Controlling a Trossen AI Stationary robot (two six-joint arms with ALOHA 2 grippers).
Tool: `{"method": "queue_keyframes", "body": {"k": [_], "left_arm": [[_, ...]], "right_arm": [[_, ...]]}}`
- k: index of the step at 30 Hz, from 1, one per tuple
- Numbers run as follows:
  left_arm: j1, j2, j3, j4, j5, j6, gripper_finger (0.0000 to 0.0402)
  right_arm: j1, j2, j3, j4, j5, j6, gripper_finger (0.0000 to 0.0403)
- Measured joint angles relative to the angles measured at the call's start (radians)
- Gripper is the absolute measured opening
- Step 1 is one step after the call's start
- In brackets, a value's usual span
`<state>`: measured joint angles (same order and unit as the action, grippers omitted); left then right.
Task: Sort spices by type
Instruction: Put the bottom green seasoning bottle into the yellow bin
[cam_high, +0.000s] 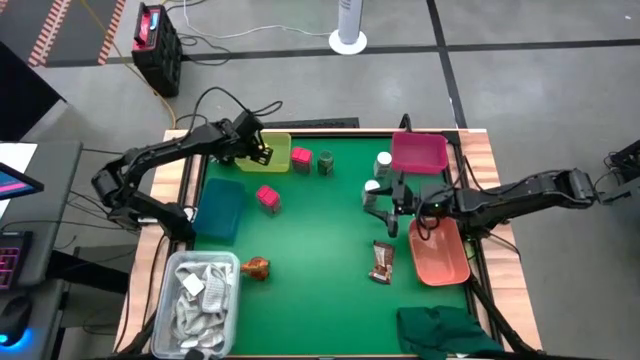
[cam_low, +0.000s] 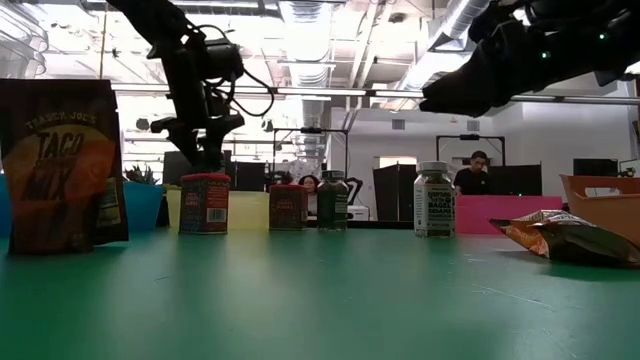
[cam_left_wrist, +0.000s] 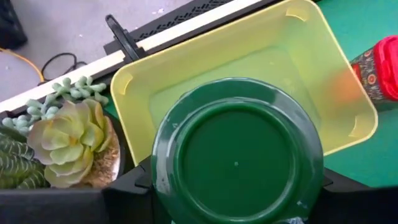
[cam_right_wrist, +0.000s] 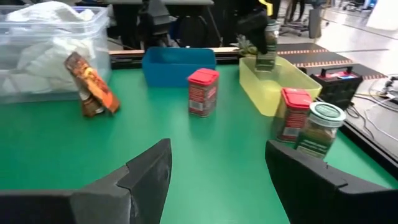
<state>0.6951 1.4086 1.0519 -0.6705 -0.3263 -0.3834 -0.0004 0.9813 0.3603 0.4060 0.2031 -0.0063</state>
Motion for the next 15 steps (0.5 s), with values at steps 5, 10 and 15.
{"method": "queue_keyframes", "body": {"k": [5, 10, 15], "left_arm": [[-0.048, 0.000, 0.019, 0.002, -0.029, 0.000, 0.0192], [-0.077, 0.000, 0.086, 0.002, -0.044, 0.053, 0.0192], [-0.018, 0.005, 0.155, -0.013, 0.014, 0.187, 0.0192]], "right_arm": [[0.025, 0.000, 0.000, -0.001, 0.000, -0.003, 0.0286], [0.033, 0.000, 0.000, 0.000, 0.000, -0.003, 0.0286], [0.033, 0.000, 0.000, 0.001, 0.000, -0.002, 0.0286]]}}
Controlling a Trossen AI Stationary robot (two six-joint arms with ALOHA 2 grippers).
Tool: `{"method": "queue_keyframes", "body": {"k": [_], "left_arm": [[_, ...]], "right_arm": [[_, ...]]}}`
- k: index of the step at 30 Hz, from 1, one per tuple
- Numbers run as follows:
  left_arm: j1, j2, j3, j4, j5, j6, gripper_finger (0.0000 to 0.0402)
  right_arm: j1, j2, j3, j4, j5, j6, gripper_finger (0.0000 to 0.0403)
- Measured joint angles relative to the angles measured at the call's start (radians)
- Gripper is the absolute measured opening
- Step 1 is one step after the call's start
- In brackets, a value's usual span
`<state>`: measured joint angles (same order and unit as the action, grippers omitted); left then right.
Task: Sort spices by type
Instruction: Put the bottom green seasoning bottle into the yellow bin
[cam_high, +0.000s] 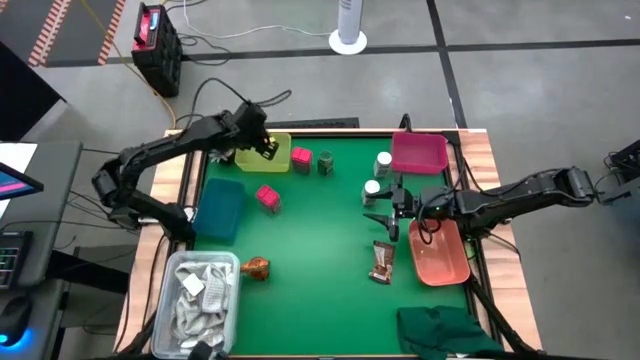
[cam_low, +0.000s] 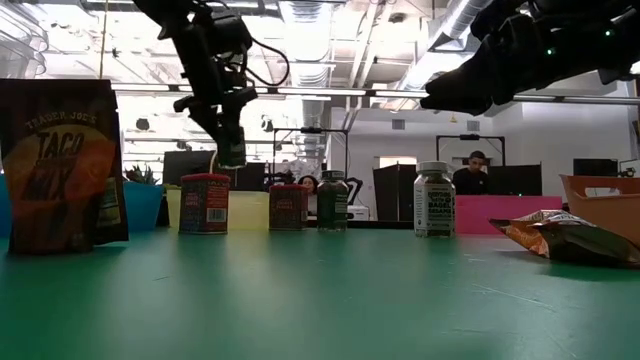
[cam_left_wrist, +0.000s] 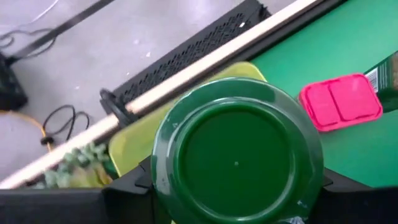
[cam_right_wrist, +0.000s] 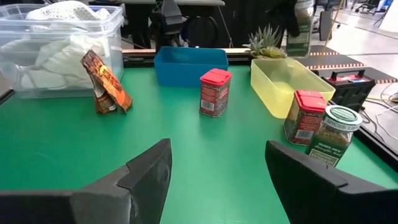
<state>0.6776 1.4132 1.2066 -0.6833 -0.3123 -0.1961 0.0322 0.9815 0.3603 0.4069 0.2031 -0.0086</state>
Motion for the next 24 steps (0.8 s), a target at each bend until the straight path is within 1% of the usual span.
{"method": "queue_keyframes", "body": {"k": [3, 5, 7, 10, 12, 14, 18, 24], "left_arm": [[0.039, 0.040, 0.049, -0.018, 0.055, 0.075, 0.0192], [0.053, 0.085, 0.089, -0.061, 0.071, 0.138, 0.0192], [0.056, 0.144, 0.145, -0.108, 0.077, 0.228, 0.0192], [0.058, 0.231, 0.223, -0.222, 0.082, 0.378, 0.0192], [0.058, 0.282, 0.264, -0.242, 0.089, 0.441, 0.0192], [0.049, 0.325, 0.294, -0.245, 0.109, 0.485, 0.0192], [0.018, 0.375, 0.321, -0.249, 0.108, 0.558, 0.0192], [0.002, 0.380, 0.324, -0.272, 0.084, 0.570, 0.0199]], "right_arm": [[0.000, 0.000, 0.000, 0.008, 0.000, 0.000, 0.0286], [-0.002, 0.000, 0.000, 0.015, 0.000, 0.000, 0.0286], [-0.008, 0.000, 0.000, 0.016, 0.000, 0.000, 0.0286], [-0.016, 0.000, 0.000, 0.012, 0.000, 0.000, 0.0286], [-0.020, 0.000, 0.000, 0.010, 0.000, 0.001, 0.0286], [-0.026, 0.000, 0.000, 0.009, 0.000, 0.000, 0.0286], [-0.043, 0.000, 0.000, 0.009, 0.000, 0.001, 0.0286], [-0.054, 0.000, 0.000, 0.007, 0.000, 0.000, 0.0286]]}}
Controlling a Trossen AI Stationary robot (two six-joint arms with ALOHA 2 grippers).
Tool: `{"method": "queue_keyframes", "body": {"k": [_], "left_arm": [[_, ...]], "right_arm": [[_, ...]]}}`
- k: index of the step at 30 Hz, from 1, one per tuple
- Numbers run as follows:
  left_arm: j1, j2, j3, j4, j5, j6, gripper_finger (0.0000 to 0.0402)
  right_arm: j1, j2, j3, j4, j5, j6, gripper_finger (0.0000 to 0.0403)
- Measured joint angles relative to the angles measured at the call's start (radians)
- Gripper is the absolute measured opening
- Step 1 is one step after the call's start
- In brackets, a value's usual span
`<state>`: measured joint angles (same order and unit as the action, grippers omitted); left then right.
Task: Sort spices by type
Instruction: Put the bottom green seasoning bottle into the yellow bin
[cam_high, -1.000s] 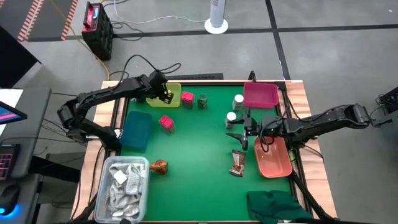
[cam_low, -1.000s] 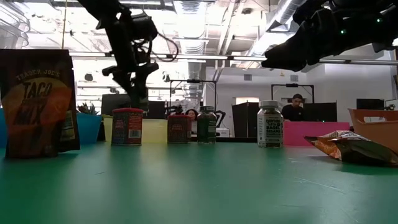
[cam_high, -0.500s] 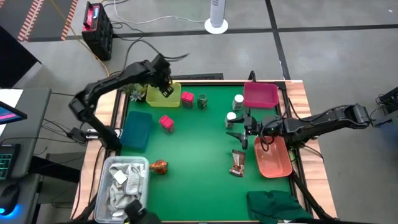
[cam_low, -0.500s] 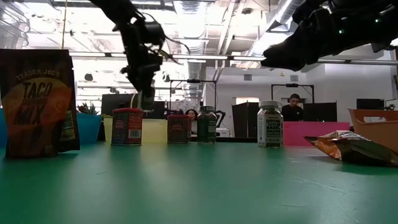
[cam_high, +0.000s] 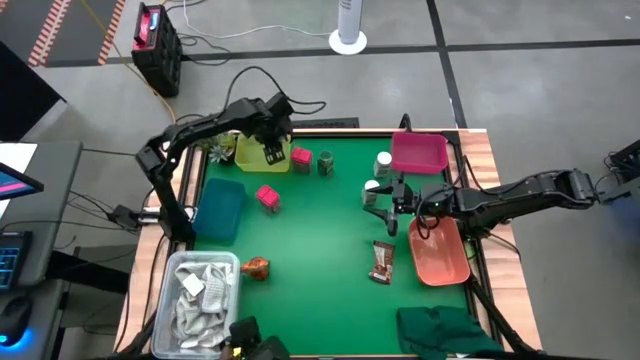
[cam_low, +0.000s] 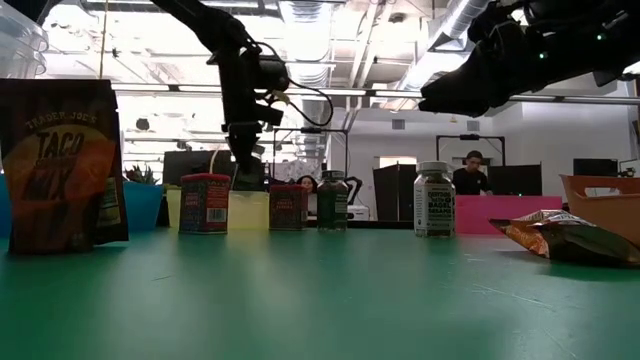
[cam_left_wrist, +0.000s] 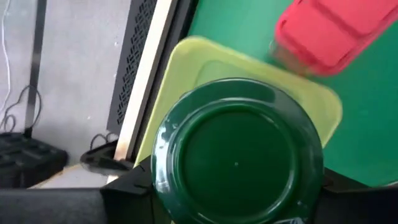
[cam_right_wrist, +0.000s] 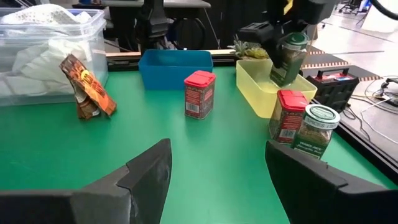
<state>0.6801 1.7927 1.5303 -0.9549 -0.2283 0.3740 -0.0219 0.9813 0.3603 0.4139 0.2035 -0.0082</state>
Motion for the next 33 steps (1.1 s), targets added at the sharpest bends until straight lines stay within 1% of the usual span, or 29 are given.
{"method": "queue_keyframes", "body": {"k": [4, 7, 9, 12, 15, 19, 22, 26, 28, 30, 33], "left_arm": [[-0.027, 0.000, 0.000, -0.030, -0.065, 0.028, 0.0202], [-0.044, 0.000, 0.000, -0.028, -0.065, 0.044, 0.0199], [-0.050, 0.000, 0.000, -0.026, -0.065, 0.028, 0.0198], [-0.064, 0.000, 0.000, -0.050, -0.064, -0.042, 0.0199], [-0.079, -0.028, -0.001, -0.092, -0.058, -0.116, 0.0197], [-0.092, -0.107, -0.001, -0.061, -0.057, -0.218, 0.0196], [-0.091, -0.137, -0.004, -0.041, -0.059, -0.315, 0.0196], [-0.088, -0.131, -0.063, 0.034, -0.059, -0.426, 0.0196], [-0.098, -0.112, -0.092, 0.090, -0.078, -0.486, 0.0197], [-0.105, -0.089, -0.108, 0.104, -0.116, -0.536, 0.0198], [-0.107, -0.068, -0.112, 0.111, -0.137, -0.607, 0.0198]], "right_arm": [[0.000, 0.000, 0.000, -0.001, 0.000, 0.000, 0.0286], [0.000, 0.000, 0.000, -0.001, 0.000, 0.000, 0.0286], [0.000, 0.000, 0.000, -0.001, 0.000, 0.000, 0.0286], [0.000, 0.000, 0.000, -0.001, 0.000, 0.000, 0.0286], [0.000, 0.000, 0.000, -0.002, 0.000, 0.000, 0.0286], [0.000, 0.000, 0.000, -0.001, 0.000, 0.000, 0.0286], [0.005, 0.000, 0.000, -0.001, 0.000, 0.000, 0.0286], [0.025, 0.000, 0.000, 0.004, 0.000, 0.000, 0.0286], [0.037, 0.000, 0.000, 0.009, 0.000, 0.000, 0.0286], [0.052, 0.000, 0.000, 0.014, 0.000, 0.001, 0.0286], [0.070, 0.000, 0.000, 0.027, 0.000, 0.000, 0.0286]]}}
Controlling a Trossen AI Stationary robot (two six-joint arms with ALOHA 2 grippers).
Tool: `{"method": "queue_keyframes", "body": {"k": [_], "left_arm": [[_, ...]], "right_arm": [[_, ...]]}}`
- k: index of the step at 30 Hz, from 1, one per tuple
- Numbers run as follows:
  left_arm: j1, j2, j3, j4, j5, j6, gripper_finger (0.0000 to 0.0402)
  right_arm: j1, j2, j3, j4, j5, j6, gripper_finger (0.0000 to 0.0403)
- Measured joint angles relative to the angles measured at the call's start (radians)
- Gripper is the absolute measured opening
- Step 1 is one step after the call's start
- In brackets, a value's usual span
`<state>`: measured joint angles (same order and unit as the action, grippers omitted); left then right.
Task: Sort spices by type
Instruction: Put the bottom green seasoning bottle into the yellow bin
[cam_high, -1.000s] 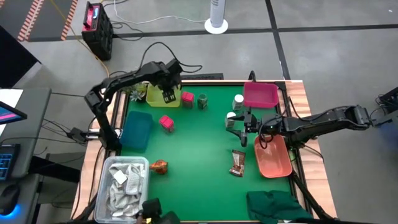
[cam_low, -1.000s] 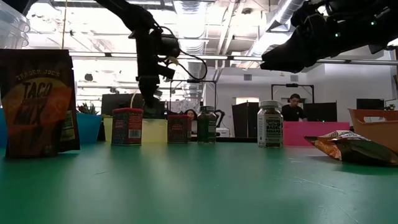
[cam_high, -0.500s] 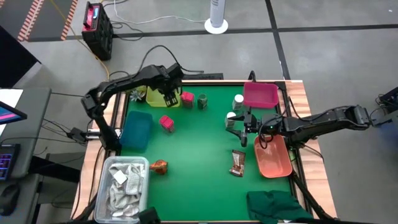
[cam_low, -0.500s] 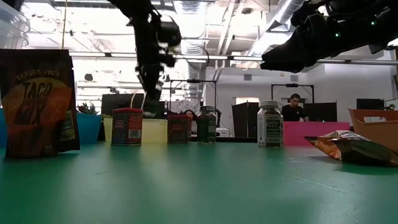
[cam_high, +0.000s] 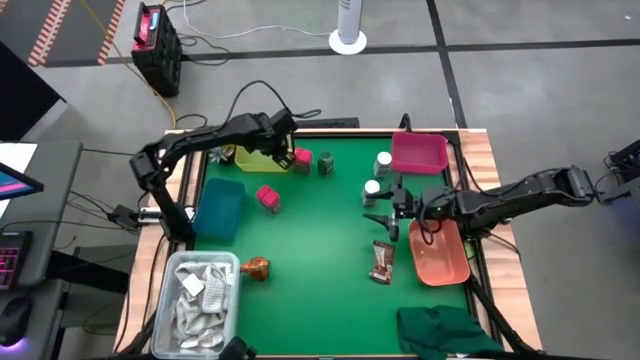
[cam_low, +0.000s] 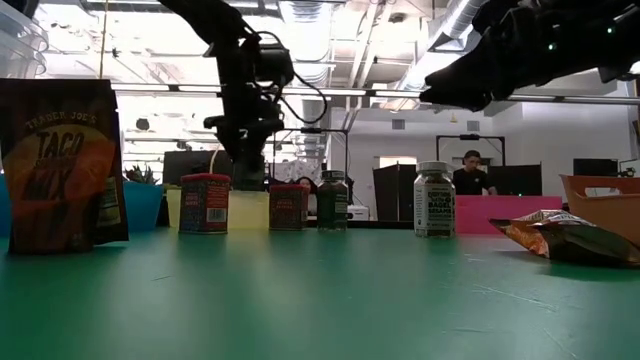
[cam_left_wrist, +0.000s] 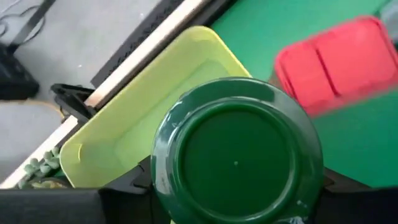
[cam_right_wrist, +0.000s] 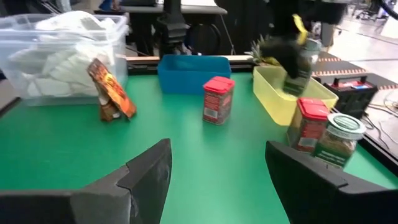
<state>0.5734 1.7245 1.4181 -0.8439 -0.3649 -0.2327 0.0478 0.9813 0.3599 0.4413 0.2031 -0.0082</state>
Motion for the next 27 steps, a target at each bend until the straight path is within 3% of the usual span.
{"method": "queue_keyframes", "body": {"k": [27], "left_arm": [[-0.039, 0.003, 0.002, 0.027, -0.113, -0.587, 0.0201]], "right_arm": [[0.150, 0.000, 0.015, 0.016, -0.001, -0.025, 0.0286]]}}
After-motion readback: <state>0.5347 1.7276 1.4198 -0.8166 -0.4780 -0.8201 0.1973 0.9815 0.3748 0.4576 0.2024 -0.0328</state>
